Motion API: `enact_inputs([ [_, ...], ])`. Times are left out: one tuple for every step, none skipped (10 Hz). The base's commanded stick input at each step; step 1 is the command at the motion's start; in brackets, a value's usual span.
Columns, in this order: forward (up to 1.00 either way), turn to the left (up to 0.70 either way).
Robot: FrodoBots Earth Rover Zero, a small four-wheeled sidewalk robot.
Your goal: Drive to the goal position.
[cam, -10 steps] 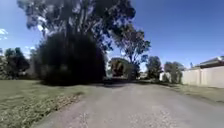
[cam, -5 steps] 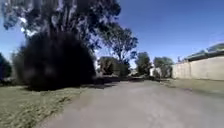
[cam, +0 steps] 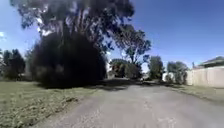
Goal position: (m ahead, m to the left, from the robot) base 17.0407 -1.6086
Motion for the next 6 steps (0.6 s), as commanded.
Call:
enact_inputs([
  [1.00, 0.00],
  [1.00, 0.00],
  [1.00, 0.00],
  [1.00, 0.00],
  [1.00, 0.00],
  [1.00, 0.00],
])
